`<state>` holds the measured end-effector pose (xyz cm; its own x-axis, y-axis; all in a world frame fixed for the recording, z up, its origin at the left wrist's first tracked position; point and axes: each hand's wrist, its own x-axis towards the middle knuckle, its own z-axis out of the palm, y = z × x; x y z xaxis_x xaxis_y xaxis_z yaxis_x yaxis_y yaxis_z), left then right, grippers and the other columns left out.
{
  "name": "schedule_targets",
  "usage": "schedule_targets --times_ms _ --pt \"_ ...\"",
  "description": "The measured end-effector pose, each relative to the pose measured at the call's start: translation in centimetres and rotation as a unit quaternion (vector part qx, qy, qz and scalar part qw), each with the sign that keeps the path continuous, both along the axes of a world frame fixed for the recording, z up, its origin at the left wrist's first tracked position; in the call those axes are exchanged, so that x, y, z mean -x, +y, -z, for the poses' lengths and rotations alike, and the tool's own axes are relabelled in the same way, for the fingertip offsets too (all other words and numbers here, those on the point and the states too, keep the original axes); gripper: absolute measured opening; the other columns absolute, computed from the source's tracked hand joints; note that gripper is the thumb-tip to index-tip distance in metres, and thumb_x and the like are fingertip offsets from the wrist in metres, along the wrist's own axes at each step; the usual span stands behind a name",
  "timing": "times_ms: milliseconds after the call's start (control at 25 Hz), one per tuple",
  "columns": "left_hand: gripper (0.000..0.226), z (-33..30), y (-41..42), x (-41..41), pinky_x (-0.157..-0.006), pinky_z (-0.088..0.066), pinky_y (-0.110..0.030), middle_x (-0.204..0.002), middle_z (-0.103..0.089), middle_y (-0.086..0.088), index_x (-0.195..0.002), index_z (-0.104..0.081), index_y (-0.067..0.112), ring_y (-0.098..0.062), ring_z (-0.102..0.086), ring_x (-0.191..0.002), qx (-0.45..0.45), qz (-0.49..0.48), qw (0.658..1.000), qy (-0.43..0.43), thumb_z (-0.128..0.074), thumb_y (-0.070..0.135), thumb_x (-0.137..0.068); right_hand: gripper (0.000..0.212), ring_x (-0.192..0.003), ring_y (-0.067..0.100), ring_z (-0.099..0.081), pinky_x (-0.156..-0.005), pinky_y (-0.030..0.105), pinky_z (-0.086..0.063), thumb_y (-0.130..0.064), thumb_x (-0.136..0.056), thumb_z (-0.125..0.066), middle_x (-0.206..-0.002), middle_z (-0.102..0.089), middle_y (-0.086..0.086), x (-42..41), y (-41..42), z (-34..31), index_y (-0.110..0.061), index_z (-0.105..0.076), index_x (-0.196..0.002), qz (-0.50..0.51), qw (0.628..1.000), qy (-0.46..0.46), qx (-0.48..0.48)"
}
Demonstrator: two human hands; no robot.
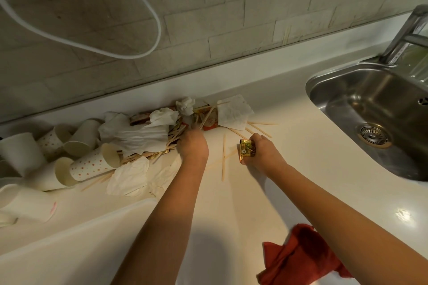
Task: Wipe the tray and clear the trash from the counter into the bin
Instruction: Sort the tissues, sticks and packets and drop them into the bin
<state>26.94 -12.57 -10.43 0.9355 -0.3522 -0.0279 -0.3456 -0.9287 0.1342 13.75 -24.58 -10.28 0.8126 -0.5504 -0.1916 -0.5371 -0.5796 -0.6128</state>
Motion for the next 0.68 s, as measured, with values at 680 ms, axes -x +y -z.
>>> schedule_targets --times_ms 680 --pt "0.023 -4.6 1.0 0.3 -0.081 -0.053 -0.046 -0.084 -0.057 -0.005 -0.081 -0.049 0.012 -0.017 -0.059 -0.065 0.466 -0.172 0.799 0.339 -0.032 0.007 -0.096 0.054 -0.089 0.016 -0.047 -0.073 0.026 -0.036 -0.021 -0.069 -0.079 -0.105 -0.053 0.006 0.4 -0.2 0.2 -0.009 -0.050 -0.112 0.002 1.000 -0.007 -0.011"
